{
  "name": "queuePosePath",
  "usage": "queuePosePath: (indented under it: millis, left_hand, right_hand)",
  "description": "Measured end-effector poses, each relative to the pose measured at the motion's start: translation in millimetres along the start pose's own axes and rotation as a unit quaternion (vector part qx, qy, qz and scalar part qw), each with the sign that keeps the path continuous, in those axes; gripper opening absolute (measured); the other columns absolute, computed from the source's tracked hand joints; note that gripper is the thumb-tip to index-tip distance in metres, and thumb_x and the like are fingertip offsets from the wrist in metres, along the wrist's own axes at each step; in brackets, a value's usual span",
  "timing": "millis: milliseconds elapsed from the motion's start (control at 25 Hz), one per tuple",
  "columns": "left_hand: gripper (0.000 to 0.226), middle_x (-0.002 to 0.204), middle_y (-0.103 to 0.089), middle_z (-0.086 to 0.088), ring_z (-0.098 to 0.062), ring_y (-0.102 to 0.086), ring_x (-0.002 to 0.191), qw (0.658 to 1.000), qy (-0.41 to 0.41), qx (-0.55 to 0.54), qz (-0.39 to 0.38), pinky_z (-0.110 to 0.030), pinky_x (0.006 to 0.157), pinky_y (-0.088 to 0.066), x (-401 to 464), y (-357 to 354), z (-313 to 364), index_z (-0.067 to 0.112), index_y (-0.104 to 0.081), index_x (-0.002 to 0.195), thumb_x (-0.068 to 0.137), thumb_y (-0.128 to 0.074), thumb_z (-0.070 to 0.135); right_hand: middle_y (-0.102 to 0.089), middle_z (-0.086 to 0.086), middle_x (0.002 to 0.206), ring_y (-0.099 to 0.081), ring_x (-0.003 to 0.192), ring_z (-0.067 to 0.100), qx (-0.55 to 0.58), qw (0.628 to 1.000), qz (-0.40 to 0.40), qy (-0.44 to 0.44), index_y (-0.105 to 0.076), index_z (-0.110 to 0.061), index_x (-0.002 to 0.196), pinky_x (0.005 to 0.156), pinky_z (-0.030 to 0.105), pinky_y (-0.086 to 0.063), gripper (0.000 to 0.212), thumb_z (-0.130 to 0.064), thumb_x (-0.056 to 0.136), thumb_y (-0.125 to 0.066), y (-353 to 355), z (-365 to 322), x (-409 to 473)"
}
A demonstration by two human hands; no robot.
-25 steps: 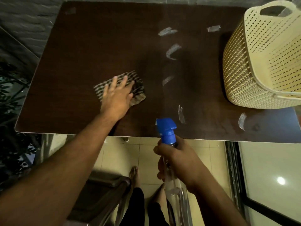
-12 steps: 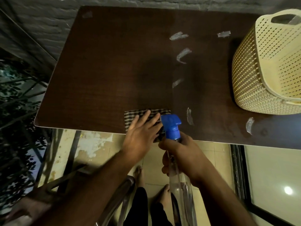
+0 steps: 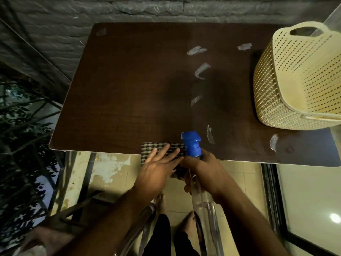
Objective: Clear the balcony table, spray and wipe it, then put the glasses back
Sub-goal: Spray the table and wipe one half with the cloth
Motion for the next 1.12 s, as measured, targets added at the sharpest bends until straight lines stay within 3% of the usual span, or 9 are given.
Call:
queuePosePath:
  millis: [80, 200, 360, 520, 640, 800, 880, 1000, 1120]
  left_hand:
    - [0.045, 0.148, -0.038, 0.013, -0.011, -0.015, 0.145, 0.997, 0.023, -0.042, -0.061, -0.034, 0.119, -0.010, -4.7, 4.8, 5.9, 0.033, -0.044, 0.139, 0.096, -0.051, 0.020]
    - [0.043, 0.144, -0.044, 0.015, -0.009, -0.041, 0.133, 0.986, 0.089, -0.121, -0.078, -0.021, 0.101, -0.034, -7.6, 27.0, 11.7, 0.042, -0.042, 0.138, 0.098, -0.045, 0.025]
    - [0.039, 0.131, -0.059, 0.009, -0.015, -0.057, 0.115, 0.980, 0.109, -0.163, -0.025, -0.029, 0.089, -0.046, -13.7, 64.5, 27.8, 0.039, -0.047, 0.134, 0.098, -0.044, 0.028]
    - [0.034, 0.121, -0.065, 0.005, -0.015, -0.060, 0.109, 0.951, 0.157, -0.261, 0.053, -0.030, 0.087, -0.048, -13.9, 98.5, 39.0, 0.034, -0.053, 0.131, 0.099, -0.044, 0.027]
    - [0.032, 0.114, -0.066, 0.004, -0.015, -0.060, 0.105, 0.921, 0.208, -0.318, 0.081, -0.025, 0.080, -0.043, 1.5, 117.3, 46.3, 0.026, -0.056, 0.130, 0.100, -0.043, 0.025]
    - [0.030, 0.109, -0.066, -0.001, -0.021, -0.062, 0.102, 0.876, 0.239, -0.412, 0.082, -0.037, 0.086, -0.051, 32.5, 118.1, 51.9, 0.021, -0.057, 0.127, 0.101, -0.043, 0.027]
    - [0.030, 0.109, -0.065, -0.005, -0.021, -0.062, 0.096, 0.842, 0.262, -0.466, 0.076, -0.037, 0.080, -0.052, 49.3, 111.5, 55.8, 0.020, -0.056, 0.127, 0.102, -0.041, 0.027]
    - [0.027, 0.101, -0.062, -0.001, -0.016, -0.060, 0.088, 0.764, 0.313, -0.562, 0.041, -0.030, 0.071, -0.049, 69.9, 91.0, 69.1, 0.026, -0.052, 0.126, 0.102, -0.039, 0.027]
    - [0.033, 0.110, -0.063, -0.005, -0.022, -0.061, 0.097, 0.746, 0.334, -0.576, 0.003, -0.036, 0.080, -0.051, 94.8, 70.4, 77.6, 0.022, -0.052, 0.132, 0.101, -0.042, 0.029]
  right_hand:
    - [-0.065, 0.012, 0.079, -0.063, 0.057, 0.025, -0.015, 1.000, 0.009, 0.017, -0.055, -0.015, 0.103, 0.053, 0.038, -0.057, 0.021, -0.019, 0.085, -0.064, 2.3, -10.8, -4.1]
    - [-0.065, 0.008, 0.080, -0.066, 0.076, 0.036, -0.066, 0.994, 0.056, 0.068, -0.058, -0.020, 0.095, 0.079, 0.059, -0.056, 0.033, -0.036, 0.067, -0.065, 14.0, -36.0, -14.4]
    - [-0.064, 0.010, 0.080, -0.065, 0.073, 0.036, -0.061, 0.985, 0.087, 0.139, -0.056, -0.025, 0.093, 0.077, 0.063, -0.055, 0.039, -0.041, 0.059, -0.065, 32.2, -73.6, -44.8]
    - [-0.065, 0.010, 0.085, -0.067, 0.081, 0.038, -0.061, 0.963, 0.122, 0.233, -0.055, -0.036, 0.092, 0.077, 0.059, -0.057, 0.026, -0.034, 0.068, -0.066, 51.8, -105.2, -83.9]
    - [-0.064, 0.007, 0.088, -0.066, 0.081, 0.030, -0.042, 0.941, 0.151, 0.301, -0.053, -0.037, 0.095, 0.079, 0.044, -0.059, 0.026, -0.020, 0.082, -0.067, 67.9, -123.5, -101.5]
    - [-0.065, -0.002, 0.101, -0.068, 0.090, 0.016, -0.040, 0.932, 0.176, 0.313, -0.048, -0.045, 0.104, 0.077, 0.026, -0.057, 0.038, -0.018, 0.087, -0.068, 94.3, -129.3, -104.7]
    - [-0.065, 0.000, 0.101, -0.067, 0.089, 0.014, -0.058, 0.930, 0.196, 0.307, -0.047, -0.045, 0.104, 0.074, 0.020, -0.054, 0.038, -0.018, 0.088, -0.068, 110.8, -127.3, -101.2]
    - [-0.067, 0.001, 0.101, -0.066, 0.094, 0.014, -0.071, 0.931, 0.228, 0.275, -0.051, -0.033, 0.111, 0.084, 0.033, -0.054, 0.030, -0.019, 0.089, -0.067, 142.8, -115.9, -94.7]
    - [-0.067, -0.005, 0.110, -0.064, 0.102, 0.013, -0.102, 0.934, 0.240, 0.244, -0.048, -0.020, 0.127, 0.092, 0.037, -0.053, 0.041, -0.023, 0.090, -0.065, 172.5, -106.4, -88.1]
Point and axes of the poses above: each hand's wrist, its own x-axis towards the middle knuckle, its own y-axis out of the back of the hand, z = x × y, the point moved 7 cm from there along x, towards the middle knuckle
